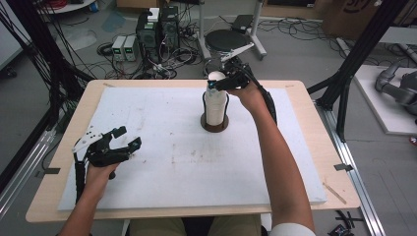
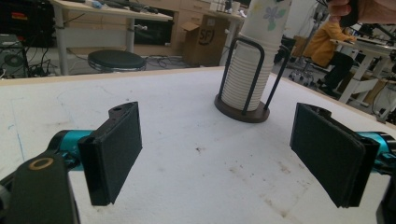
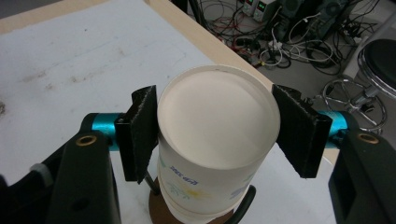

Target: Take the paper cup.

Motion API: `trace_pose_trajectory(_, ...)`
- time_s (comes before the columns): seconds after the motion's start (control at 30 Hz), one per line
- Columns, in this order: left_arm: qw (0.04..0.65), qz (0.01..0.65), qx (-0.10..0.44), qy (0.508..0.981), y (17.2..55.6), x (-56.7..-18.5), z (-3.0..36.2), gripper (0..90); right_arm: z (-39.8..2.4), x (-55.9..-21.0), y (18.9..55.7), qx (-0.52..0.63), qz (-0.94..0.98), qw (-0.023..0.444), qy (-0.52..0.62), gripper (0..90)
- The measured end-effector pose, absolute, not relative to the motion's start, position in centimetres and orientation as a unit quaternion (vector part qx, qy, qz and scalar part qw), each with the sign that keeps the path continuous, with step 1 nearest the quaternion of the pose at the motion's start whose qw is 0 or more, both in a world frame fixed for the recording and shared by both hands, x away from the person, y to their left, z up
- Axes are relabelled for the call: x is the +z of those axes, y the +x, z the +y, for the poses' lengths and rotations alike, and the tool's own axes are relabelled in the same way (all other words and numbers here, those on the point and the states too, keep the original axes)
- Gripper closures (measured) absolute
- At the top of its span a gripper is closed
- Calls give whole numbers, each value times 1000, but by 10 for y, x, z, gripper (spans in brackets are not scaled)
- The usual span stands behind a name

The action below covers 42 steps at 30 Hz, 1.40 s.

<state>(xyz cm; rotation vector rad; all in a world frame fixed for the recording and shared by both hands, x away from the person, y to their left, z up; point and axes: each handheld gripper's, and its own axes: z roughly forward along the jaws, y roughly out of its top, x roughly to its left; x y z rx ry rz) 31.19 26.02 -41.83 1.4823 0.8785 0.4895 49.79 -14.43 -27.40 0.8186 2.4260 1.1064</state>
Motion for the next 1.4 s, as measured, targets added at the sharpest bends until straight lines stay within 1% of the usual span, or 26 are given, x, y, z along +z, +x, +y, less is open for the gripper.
trace_pose_trajectory(0.87, 626, 383, 211, 646, 313, -419, 260, 166, -151, -266, 495, 410, 844, 185, 290, 353)
trace_pose_trajectory(1.0, 627, 383, 211, 644, 313, -419, 260, 166, -152, -257, 494, 418, 839, 193, 290, 353)
trace_pose_trajectory(1.03, 627, 384, 211, 644, 313, -419, 260, 166, -152, -249, 492, 423, 836, 198, 288, 353)
trace_pose_trajectory(1.1, 628, 383, 211, 644, 313, -419, 260, 166, -152, -246, 491, 425, 835, 202, 286, 354)
trace_pose_trajectory(1.17, 627, 383, 211, 645, 312, -419, 260, 166, -155, -233, 487, 437, 826, 210, 287, 356)
trace_pose_trajectory(1.2, 628, 383, 210, 644, 312, -419, 260, 166, -155, -233, 487, 437, 826, 210, 287, 356)
trace_pose_trajectory(1.33, 627, 382, 208, 646, 312, -419, 260, 166, -170, -215, 476, 458, 812, 218, 289, 359)
trace_pose_trajectory(1.4, 628, 382, 208, 646, 312, -419, 259, 166, -174, -213, 474, 460, 810, 220, 289, 360)
